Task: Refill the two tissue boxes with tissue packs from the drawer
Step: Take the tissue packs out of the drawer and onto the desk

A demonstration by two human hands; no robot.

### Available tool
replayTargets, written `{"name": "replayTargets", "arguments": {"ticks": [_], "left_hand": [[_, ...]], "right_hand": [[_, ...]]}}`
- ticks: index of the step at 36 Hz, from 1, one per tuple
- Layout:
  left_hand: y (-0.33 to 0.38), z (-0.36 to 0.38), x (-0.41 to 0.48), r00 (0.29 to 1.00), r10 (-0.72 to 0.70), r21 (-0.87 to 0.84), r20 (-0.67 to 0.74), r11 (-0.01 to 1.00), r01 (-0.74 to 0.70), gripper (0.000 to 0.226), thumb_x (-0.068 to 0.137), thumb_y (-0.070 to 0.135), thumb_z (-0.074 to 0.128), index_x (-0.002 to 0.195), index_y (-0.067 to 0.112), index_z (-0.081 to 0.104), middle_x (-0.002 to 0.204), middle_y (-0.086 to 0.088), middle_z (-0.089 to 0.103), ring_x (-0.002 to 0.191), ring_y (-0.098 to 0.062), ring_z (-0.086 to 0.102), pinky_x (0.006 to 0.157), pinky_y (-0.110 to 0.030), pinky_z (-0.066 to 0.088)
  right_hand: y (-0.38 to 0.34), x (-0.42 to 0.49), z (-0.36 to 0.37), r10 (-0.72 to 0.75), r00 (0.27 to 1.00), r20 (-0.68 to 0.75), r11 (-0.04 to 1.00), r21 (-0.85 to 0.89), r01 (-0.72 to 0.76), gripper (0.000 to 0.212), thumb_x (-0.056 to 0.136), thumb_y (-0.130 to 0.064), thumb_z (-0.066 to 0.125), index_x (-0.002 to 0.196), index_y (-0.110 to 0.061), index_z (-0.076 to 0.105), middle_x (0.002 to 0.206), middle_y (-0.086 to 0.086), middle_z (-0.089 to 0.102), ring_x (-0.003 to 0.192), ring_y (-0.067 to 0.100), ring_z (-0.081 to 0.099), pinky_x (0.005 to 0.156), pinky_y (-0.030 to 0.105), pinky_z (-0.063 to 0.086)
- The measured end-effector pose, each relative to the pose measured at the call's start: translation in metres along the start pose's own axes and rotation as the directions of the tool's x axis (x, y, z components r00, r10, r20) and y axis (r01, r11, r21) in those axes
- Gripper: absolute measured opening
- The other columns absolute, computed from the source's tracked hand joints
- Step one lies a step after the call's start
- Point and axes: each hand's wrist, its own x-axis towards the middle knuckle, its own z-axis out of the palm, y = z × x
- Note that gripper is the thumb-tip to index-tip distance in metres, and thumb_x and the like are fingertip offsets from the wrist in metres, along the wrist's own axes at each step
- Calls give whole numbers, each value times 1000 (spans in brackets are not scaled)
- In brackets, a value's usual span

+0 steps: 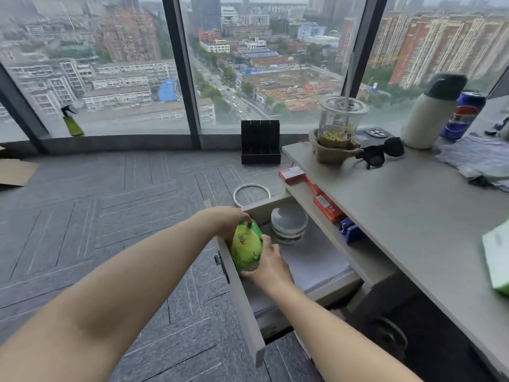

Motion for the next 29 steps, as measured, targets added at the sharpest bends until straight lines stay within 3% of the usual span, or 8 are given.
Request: {"name": "replayTargets", "arguments": {"ticks": [4,10,18,23,26,29], "left_hand": [[4,1,4,999,3,51,-51,999,0,74,79,18,69,144,33,36,138,-1,45,120,-27,54,88,-36,47],[9,2,10,999,-18,4,-39,1000,19,90,68,29,83,144,36,36,134,-4,46,120,-29,52,94,-42,49],[24,13,12,996,-64,-63,-55,996,60,92,68,21,79,144,35,28,129,-9,52,112,-31,57,88,-42,53],[26,14,8,986,-56,-30,-159,998,52,75,78,21,61,142,39,28,131,-6,53,115,-30,46,94,-41,45],[28,2,-1,975,-66,-48,-210,997,57,86,70,34,74,142,45,27,130,-2,49,120,-28,40,99,-41,35],[31,-12,-16,955,-70,-91,-287,995,46,95,65,40,79,143,46,24,129,-2,47,121,-27,39,99,-42,36]], "right_hand": [[1,4,3,17,999,-27,1000,-13,-17,98,64,-51,76,140,-27,18,131,9,40,110,39,56,88,44,49],[9,4,-6,18,999,-32,999,-27,-19,99,63,-47,75,141,-27,18,134,7,35,111,38,54,90,43,48],[22,9,-31,19,1000,-14,998,-53,-19,97,63,-33,81,141,-22,24,134,8,33,112,35,54,93,40,48],[21,3,-40,12,999,-30,1000,-28,-12,91,66,-30,80,139,-19,27,132,9,34,111,33,54,92,40,49],[19,-5,-51,-12,996,-85,1000,14,13,88,68,-29,79,137,-21,26,133,7,31,108,32,56,90,38,50],[12,-16,-63,-72,984,-163,995,58,83,84,67,-28,78,134,-23,28,131,4,31,107,28,55,86,38,52]]}}
